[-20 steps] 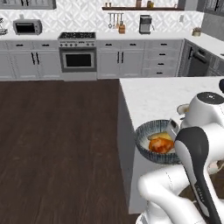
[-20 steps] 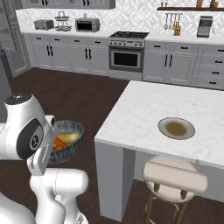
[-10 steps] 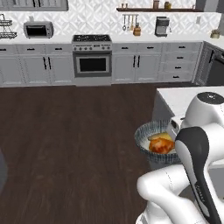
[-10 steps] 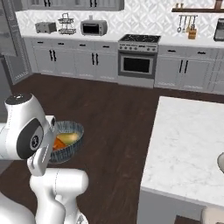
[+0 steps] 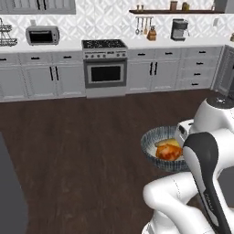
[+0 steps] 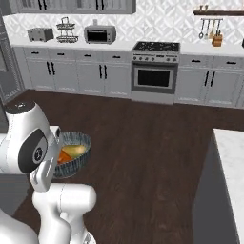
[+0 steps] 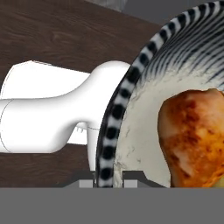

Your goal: Pick the chicken drumstick and cucumber from their plates and place them in the bowl. Then put the bowl in the fridge.

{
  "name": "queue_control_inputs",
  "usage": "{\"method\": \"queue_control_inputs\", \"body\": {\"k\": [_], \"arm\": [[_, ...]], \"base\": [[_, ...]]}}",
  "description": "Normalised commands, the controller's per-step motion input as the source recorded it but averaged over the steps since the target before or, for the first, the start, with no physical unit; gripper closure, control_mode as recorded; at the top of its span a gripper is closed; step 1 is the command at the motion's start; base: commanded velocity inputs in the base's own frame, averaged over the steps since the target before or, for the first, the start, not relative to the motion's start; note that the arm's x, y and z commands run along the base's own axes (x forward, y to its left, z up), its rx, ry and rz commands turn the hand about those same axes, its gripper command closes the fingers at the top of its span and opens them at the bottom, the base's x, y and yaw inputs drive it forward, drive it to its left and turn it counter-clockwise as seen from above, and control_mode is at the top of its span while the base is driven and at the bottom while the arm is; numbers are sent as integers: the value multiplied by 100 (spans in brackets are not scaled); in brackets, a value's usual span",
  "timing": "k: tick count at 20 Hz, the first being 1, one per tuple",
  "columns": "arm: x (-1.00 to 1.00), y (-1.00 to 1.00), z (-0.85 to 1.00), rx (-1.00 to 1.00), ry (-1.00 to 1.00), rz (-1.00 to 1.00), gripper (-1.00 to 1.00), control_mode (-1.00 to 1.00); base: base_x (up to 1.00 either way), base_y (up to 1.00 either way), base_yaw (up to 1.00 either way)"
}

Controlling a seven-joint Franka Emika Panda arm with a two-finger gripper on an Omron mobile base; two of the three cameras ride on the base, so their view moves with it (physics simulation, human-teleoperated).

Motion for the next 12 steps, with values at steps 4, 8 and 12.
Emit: {"method": "queue_control_inputs", "body": {"k": [4,8,12], "arm": [[0,0,0,0,0,0,100,100],[0,0,0,0,0,0,100,100],[0,0,0,0,0,0,100,100]], "base": [[100,100,-17],[100,99,-15],[100,90,-11]]}}
